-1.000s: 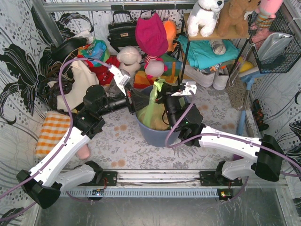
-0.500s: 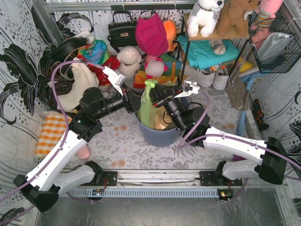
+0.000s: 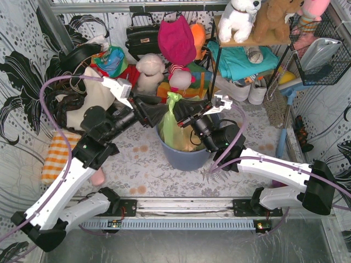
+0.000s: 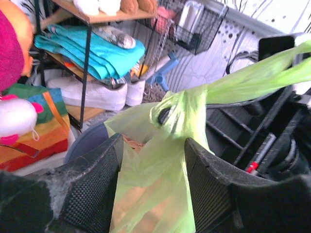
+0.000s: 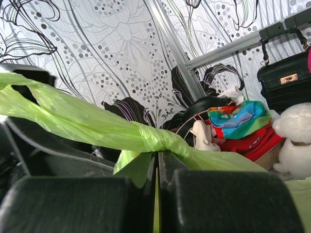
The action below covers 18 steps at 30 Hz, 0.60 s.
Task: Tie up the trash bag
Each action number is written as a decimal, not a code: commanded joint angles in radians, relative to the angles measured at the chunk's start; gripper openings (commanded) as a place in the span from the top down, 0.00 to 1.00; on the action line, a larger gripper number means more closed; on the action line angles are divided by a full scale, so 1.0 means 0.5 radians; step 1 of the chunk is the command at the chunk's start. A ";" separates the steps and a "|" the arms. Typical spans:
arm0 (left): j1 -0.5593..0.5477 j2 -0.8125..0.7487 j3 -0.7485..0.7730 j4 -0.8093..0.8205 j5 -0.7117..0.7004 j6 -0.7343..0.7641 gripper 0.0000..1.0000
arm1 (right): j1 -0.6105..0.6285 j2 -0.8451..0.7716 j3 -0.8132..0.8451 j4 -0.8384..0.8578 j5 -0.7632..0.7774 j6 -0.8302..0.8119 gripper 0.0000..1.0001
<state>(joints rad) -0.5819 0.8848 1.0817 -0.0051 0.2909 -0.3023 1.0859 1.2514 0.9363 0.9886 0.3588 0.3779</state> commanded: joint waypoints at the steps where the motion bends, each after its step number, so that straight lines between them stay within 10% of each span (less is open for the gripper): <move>1: -0.008 0.143 0.043 0.145 0.194 -0.001 0.37 | -0.009 -0.021 -0.010 0.103 -0.014 0.024 1.00; 5: -0.008 0.234 0.069 0.190 0.339 -0.009 0.44 | -0.009 -0.018 -0.007 0.103 0.001 0.013 1.00; 13: -0.008 0.226 0.046 0.373 0.631 -0.053 0.97 | -0.009 0.019 -0.033 0.088 0.066 -0.082 1.00; 18: -0.008 0.174 0.054 0.374 0.673 -0.055 1.00 | -0.025 0.062 -0.060 0.078 0.129 -0.150 1.00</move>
<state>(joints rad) -0.5816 1.0065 1.0840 0.0750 0.5583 -0.3214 1.0775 1.2583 0.9257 1.0050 0.3897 0.3458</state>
